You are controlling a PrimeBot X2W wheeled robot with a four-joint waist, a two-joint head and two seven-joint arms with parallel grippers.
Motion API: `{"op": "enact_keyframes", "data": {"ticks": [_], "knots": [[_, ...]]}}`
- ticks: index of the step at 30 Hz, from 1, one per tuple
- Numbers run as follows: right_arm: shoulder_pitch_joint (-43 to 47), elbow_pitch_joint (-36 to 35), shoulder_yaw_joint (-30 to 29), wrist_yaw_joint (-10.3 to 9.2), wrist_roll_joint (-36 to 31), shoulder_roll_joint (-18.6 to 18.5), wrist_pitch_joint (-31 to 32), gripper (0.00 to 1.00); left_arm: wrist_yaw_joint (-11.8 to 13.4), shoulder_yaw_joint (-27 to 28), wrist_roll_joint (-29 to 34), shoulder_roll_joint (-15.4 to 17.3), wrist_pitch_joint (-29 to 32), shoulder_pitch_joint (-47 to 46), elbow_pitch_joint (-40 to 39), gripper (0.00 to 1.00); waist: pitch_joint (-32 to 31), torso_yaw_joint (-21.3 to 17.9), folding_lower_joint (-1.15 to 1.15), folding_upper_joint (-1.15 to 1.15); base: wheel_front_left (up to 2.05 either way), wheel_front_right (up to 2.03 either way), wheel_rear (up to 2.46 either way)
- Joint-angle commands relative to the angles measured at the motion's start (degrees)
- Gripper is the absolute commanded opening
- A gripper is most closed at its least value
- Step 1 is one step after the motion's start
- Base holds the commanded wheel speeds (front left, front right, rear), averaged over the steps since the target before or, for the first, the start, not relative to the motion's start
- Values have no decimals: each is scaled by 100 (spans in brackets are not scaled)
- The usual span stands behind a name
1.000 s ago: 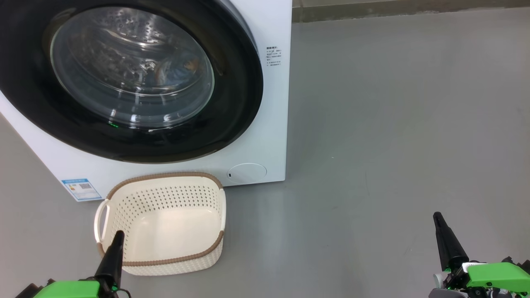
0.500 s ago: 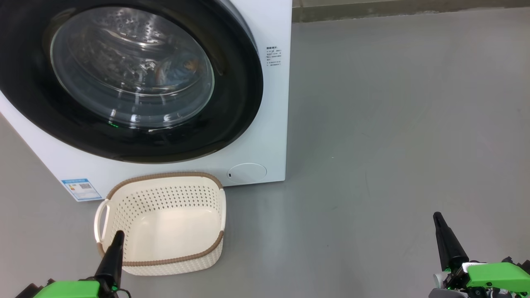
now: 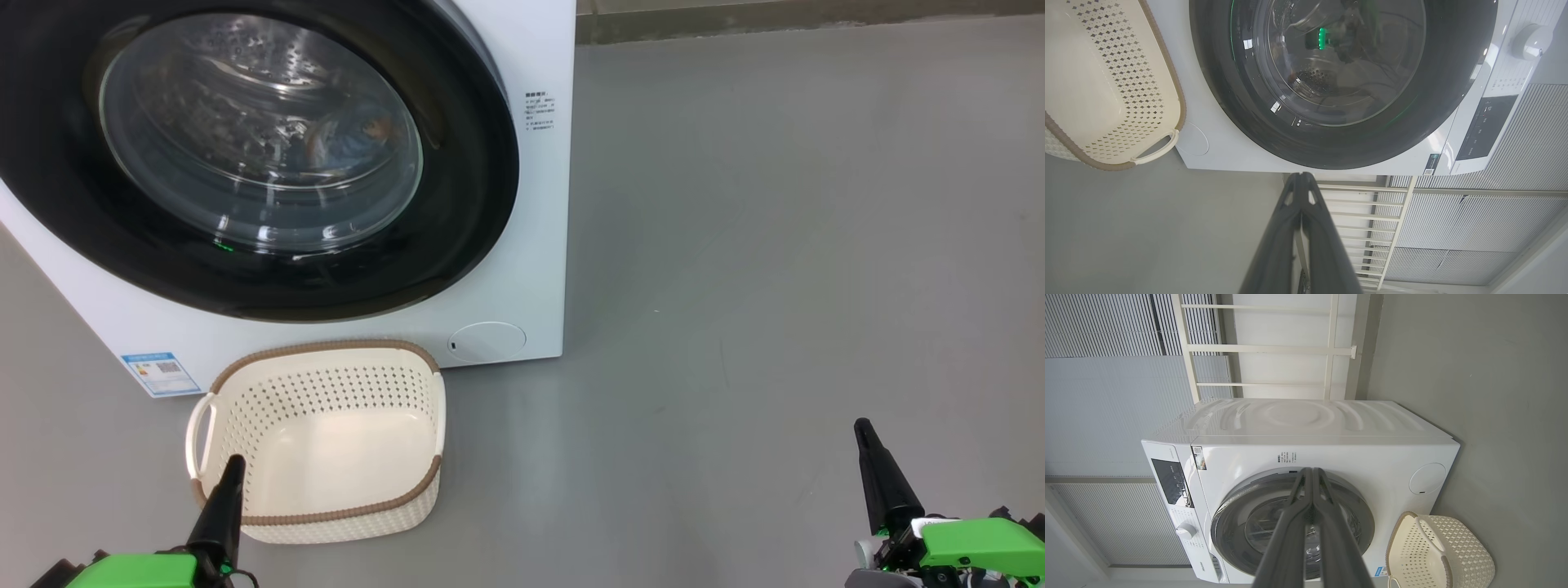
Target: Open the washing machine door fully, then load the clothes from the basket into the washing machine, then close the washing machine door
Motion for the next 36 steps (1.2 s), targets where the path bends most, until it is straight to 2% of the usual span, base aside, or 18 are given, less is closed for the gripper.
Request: {"op": "enact_keyframes", "data": {"ticks": [1, 36], "knots": [[-262, -144, 125, 9, 9, -18, 43, 0, -17, 165, -47, 110, 35, -235, -113, 0, 0, 0, 0, 0, 0, 0, 0], [-262, -144, 121, 9, 6, -15, 46, 0, -17, 165, -47, 110, 35, -235, -113, 0, 0, 0, 0, 0, 0, 0, 0]]}}
